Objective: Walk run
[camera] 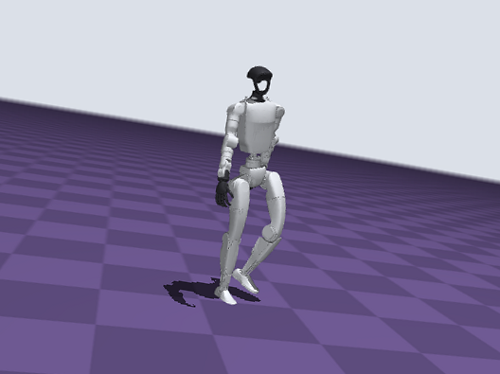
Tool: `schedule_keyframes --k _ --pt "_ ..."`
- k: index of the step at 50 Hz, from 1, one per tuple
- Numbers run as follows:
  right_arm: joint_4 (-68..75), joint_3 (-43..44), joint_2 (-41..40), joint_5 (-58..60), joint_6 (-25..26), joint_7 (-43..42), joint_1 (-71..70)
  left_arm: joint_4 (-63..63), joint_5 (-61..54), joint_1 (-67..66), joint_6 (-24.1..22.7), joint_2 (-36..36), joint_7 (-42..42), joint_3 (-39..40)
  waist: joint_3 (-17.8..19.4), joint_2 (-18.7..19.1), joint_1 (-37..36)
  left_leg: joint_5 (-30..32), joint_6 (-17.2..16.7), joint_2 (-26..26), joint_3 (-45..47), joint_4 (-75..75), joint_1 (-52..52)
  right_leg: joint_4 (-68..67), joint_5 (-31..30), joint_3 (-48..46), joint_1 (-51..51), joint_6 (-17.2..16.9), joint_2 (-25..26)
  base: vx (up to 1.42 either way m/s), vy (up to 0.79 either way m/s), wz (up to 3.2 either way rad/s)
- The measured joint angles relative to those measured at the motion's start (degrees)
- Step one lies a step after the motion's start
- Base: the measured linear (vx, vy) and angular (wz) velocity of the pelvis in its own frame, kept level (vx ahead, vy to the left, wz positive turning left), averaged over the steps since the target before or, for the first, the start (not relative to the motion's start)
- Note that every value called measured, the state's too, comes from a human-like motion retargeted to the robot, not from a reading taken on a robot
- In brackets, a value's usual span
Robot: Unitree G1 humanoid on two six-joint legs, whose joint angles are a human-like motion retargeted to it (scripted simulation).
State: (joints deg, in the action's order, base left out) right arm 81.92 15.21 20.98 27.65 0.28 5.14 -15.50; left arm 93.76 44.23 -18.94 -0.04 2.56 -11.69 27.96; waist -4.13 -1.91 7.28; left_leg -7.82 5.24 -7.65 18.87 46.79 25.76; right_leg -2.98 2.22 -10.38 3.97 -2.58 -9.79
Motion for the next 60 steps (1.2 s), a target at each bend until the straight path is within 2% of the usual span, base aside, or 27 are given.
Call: schedule_keyframes --k 5,10,13,15,17,18,20,22,24,26,27,30,32,34,36,40,43,45,47,48,49,51,53,54,55,57,60 --pt "-2.37 1.07 -0.79 -2.37 -2.40 -1.69 -0.41 -0.04 -0.53 0.06 0.83 -0.32 -1.12 1.24 1.24 2.03 -2.60 3.48 -0.85 2.56 5.18 -23.59 -1.25 0.93 3.00 -3.92 -4.45 0.65 4.70 0.35 -0.08 0.46" --pt "-0.69 1.10 -2.50 -1.21 -4.15 1.35 1.85 -0.60 -1.52 1.50 0.49 -0.67 -1.02 2.10 1.02 3.22 -1.16 4.10 1.02 2.36 16.56 -40.81 -5.58 1.45 6.88 -10.95 -9.26 0.20 8.09 0.44 -0.09 1.05" --pt "1.48 0.93 -3.75 3.28 -4.40 2.50 4.64 -0.96 -1.56 2.55 -0.02 -0.86 -0.81 2.87 0.17 2.78 -1.00 5.89 2.29 2.13 23.39 -45.30 -8.40 0.71 8.84 -13.73 -11.44 -0.95 8.64 0.56 -0.08 0.80" --pt "3.40 1.19 -4.88 7.30 -4.05 2.03 7.05 -1.20 -1.53 3.19 -0.27 -0.80 -0.21 3.56 -0.73 1.79 -2.08 7.34 4.66 2.28 26.46 -45.69 -10.46 -0.33 9.61 -14.24 -12.48 -2.03 8.24 0.65 -0.08 0.37" --pt "6.14 1.79 -6.16 10.43 -3.52 0.37 9.75 -1.31 -1.43 3.74 -0.33 -0.35 1.16 4.44 -2.30 -0.07 -2.97 8.48 9.35 0.22 23.82 -45.98 -11.20 -1.71 8.16 -15.00 -13.27 -3.92 6.78 0.68 -0.18 0.35" --pt "7.70 2.25 -6.86 11.61 -3.20 -0.49 11.19 -1.16 -1.72 4.11 -0.26 0.23 1.89 4.77 -3.01 -1.09 -3.74 7.07 9.65 -0.78 19.75 -46.28 -11.40 -2.38 6.75 -14.85 -14.04 -4.96 6.27 0.85 -0.18 0.32" --pt "10.89 3.44 -7.92 12.30 -2.59 -1.57 14.31 -0.81 -3.14 5.04 0.24 1.26 3.12 4.84 -4.67 -1.31 -4.75 5.93 9.76 -0.55 24.20 -46.61 -13.17 -5.55 1.35 -15.05 -13.91 -9.11 5.63 0.76 0.03 0.52" --pt "14.06 4.26 -8.65 10.35 -2.67 -1.39 17.13 -0.64 -5.42 6.63 0.72 2.28 3.78 5.00 -5.75 -0.54 -5.51 4.53 9.76 -0.44 18.23 -46.22 -13.03 -10.76 -8.26 -13.52 -12.41 -12.26 5.39 0.57 0.06 0.63" --pt "15.48 5.04 -9.12 7.15 -2.94 0.30 20.18 -1.30 -7.71 8.23 0.08 2.96 4.18 4.36 -6.46 1.91 -4.74 4.11 9.76 1.28 14.93 -46.06 -13.59 -18.17 -16.90 -12.37 -9.37 -12.42 6.60 0.67 0.09 1.32" --pt "15.48 6.17 -9.36 3.74 -2.42 2.37 23.39 -2.56 -9.68 9.86 -0.61 3.48 4.18 2.44 -6.78 4.57 -2.45 3.46 9.75 2.26 13.23 -45.80 -15.33 -26.94 -21.48 -9.29 -6.05 -12.15 8.38 0.57 0.12 2.04" --pt "15.48 6.77 -9.50 2.05 -1.99 3.20 24.61 -3.48 -10.29 10.88 -0.69 3.80 3.89 1.34 -6.95 5.81 -1.55 3.29 9.70 2.72 11.16 -45.58 -15.59 -30.83 -21.46 -6.81 -3.84 -11.91 9.65 0.39 0.05 1.92" --pt "15.48 8.79 -10.01 -2.45 -0.81 4.77 26.69 -7.72 -9.54 14.62 -0.71 4.55 1.65 -1.63 -6.64 8.43 -0.84 3.06 9.07 3.70 5.37 -44.56 -15.95 -38.58 -13.18 -0.28 2.45 -11.44 10.52 0.39 0.05 1.62" --pt "15.48 9.50 -10.43 -5.07 -1.42 5.78 27.76 -11.33 -8.32 16.76 -2.12 5.06 0.53 -4.39 -5.72 9.21 -0.50 3.32 8.67 3.43 1.01 -44.13 -17.05 -38.46 -9.36 4.14 5.02 -9.41 11.38 0.35 0.03 1.90" --pt "15.48 8.99 -10.46 -7.07 -2.46 7.08 28.50 -14.52 -7.94 18.89 -4.07 5.88 0.07 -7.76 -4.81 9.65 0.66 3.73 8.66 2.41 -4.14 -43.74 -18.18 -35.48 -6.55 6.11 6.80 -6.77 10.37 0.41 0.02 2.30" --pt "15.48 7.84 -10.13 -7.56 -2.88 8.05 28.72 -16.76 -8.07 21.28 -5.91 6.86 -0.12 -11.07 -4.17 9.61 1.78 3.99 8.76 0.90 -9.07 -43.22 -19.11 -29.96 -6.16 8.07 8.24 -4.89 8.78 0.31 0.02 2.31" --pt "15.48 5.03 -9.06 -5.01 -2.57 9.24 27.82 -18.56 -6.28 26.36 -7.22 7.63 -1.10 -14.64 -2.84 7.92 3.66 4.21 9.44 -3.40 -18.54 -41.94 -21.48 -16.40 -5.60 16.68 9.90 -3.41 8.89 0.39 -0.03 2.25" --pt "15.33 2.67 -8.03 -2.04 -2.41 9.62 25.76 -17.79 -4.69 29.35 -7.26 7.56 -2.06 -14.85 -1.07 5.14 3.83 4.34 9.73 -6.97 -24.12 -41.37 -24.38 -7.62 -5.25 19.92 10.80 -3.74 8.00 0.36 -0.10 1.81" --pt "14.30 1.01 -7.32 -0.65 -2.46 8.79 24.32 -16.87 -4.38 30.57 -7.22 7.41 -2.53 -14.62 0.47 3.52 3.70 4.54 9.76 -8.83 -27.25 -41.03 -26.47 -3.04 -4.81 18.46 11.77 -4.30 7.80 0.45 -0.12 1.45" --pt "12.97 -0.18 -6.46 0.16 -2.58 6.95 22.66 -15.73 -5.09 31.15 -7.17 7.47 -3.03 -14.49 2.24 2.68 4.76 4.78 9.76 -9.98 -29.85 -40.57 -28.65 0.55 -3.81 20.31 12.23 -7.74 9.27 0.27 -0.05 1.62" --pt "12.43 -0.54 -5.93 0.37 -2.74 5.95 21.68 -15.18 -5.58 31.30 -7.09 7.52 -3.32 -14.47 3.12 2.14 5.54 4.93 9.76 -10.72 -31.01 -40.25 -29.74 2.15 -3.81 22.41 12.24 -11.25 9.86 0.28 -0.02 1.76" --pt "12.05 -0.72 -5.45 0.43 -2.87 5.08 20.60 -14.62 -5.96 31.39 -6.91 7.55 -3.56 -14.38 4.06 1.92 6.47 5.03 9.71 -10.98 -32.02 -39.77 -30.82 3.26 -4.01 24.69 11.93 -12.42 10.73 0.37 -0.03 1.84" --pt "11.62 -0.84 -4.59 0.14 -3.01 3.79 18.36 -13.42 -6.45 31.51 -6.39 7.69 -3.92 -14.04 5.63 1.76 8.64 5.51 9.43 -11.13 -33.75 -38.72 -32.53 4.16 -5.26 28.65 10.95 -12.42 12.07 0.36 0.00 1.93" --pt "11.43 -0.74 -4.05 -0.54 -3.22 3.30 16.87 -12.33 -6.34 31.06 -5.70 7.96 -4.19 -13.87 6.23 1.57 11.21 6.79 9.04 -11.55 -35.90 -37.54 -33.65 3.36 -9.06 32.29 9.88 -12.42 12.20 0.47 -0.01 2.12" --pt "11.61 -0.74 -3.93 -1.04 -3.44 3.35 16.26 -11.83 -5.90 30.70 -5.19 8.08 -4.16 -13.62 6.17 1.92 12.37 7.83 8.65 -11.39 -36.91 -36.69 -33.66 2.66 -11.12 32.60 9.58 -9.34 12.06 0.64 -0.07 2.17" --pt "11.91 -0.80 -3.84 -1.59 -3.69 3.49 15.62 -11.33 -5.32 30.34 -4.61 8.18 -4.06 -13.25 6.01 2.49 13.43 8.99 8.16 -11.03 -37.84 -35.74 -33.41 1.93 -13.01 32.10 9.41 -4.73 11.89 0.60 -0.10 2.14" --pt "12.89 -0.88 -4.04 -2.61 -4.22 3.64 15.37 -10.47 -3.70 28.76 -3.32 7.91 -2.79 -12.40 5.60 2.95 14.63 12.77 6.22 -10.55 -38.88 -32.61 -33.33 0.88 -10.01 26.90 8.16 -2.75 11.54 0.53 -0.17 2.00" --pt "14.76 0.20 -4.76 -3.74 -4.01 3.51 15.53 -9.50 -2.40 25.67 -0.01 5.83 0.33 -12.07 5.02 3.12 11.75 23.61 0.82 -10.03 -37.13 -26.00 -31.36 0.23 -6.90 21.90 5.43 -1.29 9.72 0.62 -0.20 1.57"
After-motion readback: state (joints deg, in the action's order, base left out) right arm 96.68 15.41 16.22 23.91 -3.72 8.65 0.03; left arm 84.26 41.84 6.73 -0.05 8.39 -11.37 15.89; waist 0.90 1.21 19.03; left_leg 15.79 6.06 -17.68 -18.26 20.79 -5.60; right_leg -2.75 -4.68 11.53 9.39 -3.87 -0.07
